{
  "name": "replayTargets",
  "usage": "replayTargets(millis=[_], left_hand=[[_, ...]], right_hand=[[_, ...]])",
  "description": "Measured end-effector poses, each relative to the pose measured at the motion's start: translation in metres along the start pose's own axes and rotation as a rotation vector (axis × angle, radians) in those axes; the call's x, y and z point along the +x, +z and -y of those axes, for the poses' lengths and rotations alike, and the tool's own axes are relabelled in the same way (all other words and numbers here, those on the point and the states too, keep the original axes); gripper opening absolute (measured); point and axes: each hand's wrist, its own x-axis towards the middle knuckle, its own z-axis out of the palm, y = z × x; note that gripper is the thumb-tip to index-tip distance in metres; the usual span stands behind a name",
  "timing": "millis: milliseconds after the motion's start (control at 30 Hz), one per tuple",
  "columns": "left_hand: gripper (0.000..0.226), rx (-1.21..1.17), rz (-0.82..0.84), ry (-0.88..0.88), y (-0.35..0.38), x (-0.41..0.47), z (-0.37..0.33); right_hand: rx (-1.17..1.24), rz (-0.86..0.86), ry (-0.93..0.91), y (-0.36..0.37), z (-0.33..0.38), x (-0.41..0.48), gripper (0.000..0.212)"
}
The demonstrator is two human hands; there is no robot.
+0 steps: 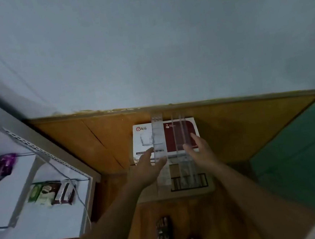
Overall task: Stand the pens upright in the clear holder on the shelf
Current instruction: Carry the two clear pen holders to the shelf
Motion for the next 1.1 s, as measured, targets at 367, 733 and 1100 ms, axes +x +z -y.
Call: replayTargets(millis=[367,733,1100], left_hand=[[0.087,-0.279,0.006,-0.058,0.019,0.026,0.032],[0.106,-0.389,0.002,-0.057,0.035,0.039,0.056],[0.078,-0.816,0.141,-0.041,0.008,0.023,0.050]], right_hand=[[-0.008,-0.028,0.111,0.043,-0.025,0.003,0.089],[0.191,-0.086,0.047,0.061,-0.017,-0.004,0.072],[0.406,-0.008,0.068,0.072,0.002,-0.013,0.061]])
